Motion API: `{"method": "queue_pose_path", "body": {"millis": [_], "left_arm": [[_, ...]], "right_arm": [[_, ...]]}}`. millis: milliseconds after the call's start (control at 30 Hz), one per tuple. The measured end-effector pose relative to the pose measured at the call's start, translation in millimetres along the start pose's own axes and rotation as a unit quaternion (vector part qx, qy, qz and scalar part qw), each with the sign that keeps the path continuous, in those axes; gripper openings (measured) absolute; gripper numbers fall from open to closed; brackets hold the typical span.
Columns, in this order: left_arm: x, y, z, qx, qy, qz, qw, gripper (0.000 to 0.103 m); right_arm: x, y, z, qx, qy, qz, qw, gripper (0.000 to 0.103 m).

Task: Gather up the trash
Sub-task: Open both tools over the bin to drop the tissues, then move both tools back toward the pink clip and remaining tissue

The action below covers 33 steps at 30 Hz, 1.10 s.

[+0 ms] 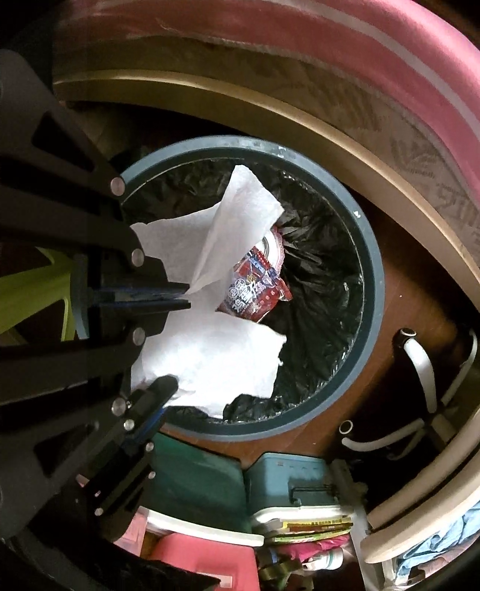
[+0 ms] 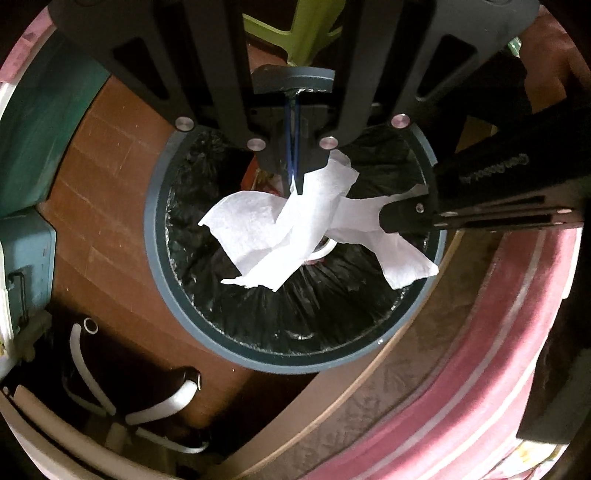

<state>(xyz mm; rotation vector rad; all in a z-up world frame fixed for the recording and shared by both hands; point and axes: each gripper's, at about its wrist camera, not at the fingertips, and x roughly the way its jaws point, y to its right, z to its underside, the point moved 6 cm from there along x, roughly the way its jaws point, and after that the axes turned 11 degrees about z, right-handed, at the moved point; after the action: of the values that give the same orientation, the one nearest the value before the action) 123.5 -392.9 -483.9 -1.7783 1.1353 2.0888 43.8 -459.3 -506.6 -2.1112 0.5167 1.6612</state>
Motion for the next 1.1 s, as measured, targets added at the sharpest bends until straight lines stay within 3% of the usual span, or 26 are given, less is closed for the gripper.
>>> {"method": "queue_pose_path", "body": {"millis": [100,167,200,267,500,567,667,833,1100], "left_arm": [[3,0,-1,0.001,-0.005,-0.004,1.0000,0.014],[3,0,-1,0.001,-0.004,-0.007,1.0000,0.030],[2,-1,-1,0.001,-0.002,-0.009,1.0000,0.033],[0,-1,-2,0.000,0.003,-0.011,0.9999,0.044],[-12,-8,-1,-0.015,0.017,-0.019,0.9996,0.069],[-15,-12,-2,-0.022,0.020,-0.025,0.9992,0.084],[-24,-14,-1,-0.021,0.033,-0.038,0.9985,0.086],[-41,-20,3,-0.030,0.047,-0.051,0.9971,0.087],[-89,-29,11,-0.076,0.102,-0.023,0.9917,0.088]], "right_arm": [[5,-1,3,0.002,-0.008,-0.001,1.000,0.003],[8,-2,4,0.003,-0.012,-0.002,1.000,0.005],[8,-2,5,0.004,-0.013,-0.003,1.000,0.008],[6,-1,7,0.007,-0.014,-0.006,1.000,0.033],[-3,3,6,0.024,-0.001,0.004,1.000,0.064],[-8,6,6,0.031,0.004,0.010,0.999,0.076],[-16,9,6,0.041,0.011,0.017,0.999,0.083],[-30,10,8,0.044,0.019,0.019,0.999,0.085],[-68,0,10,0.030,0.048,0.008,0.998,0.085]]}}
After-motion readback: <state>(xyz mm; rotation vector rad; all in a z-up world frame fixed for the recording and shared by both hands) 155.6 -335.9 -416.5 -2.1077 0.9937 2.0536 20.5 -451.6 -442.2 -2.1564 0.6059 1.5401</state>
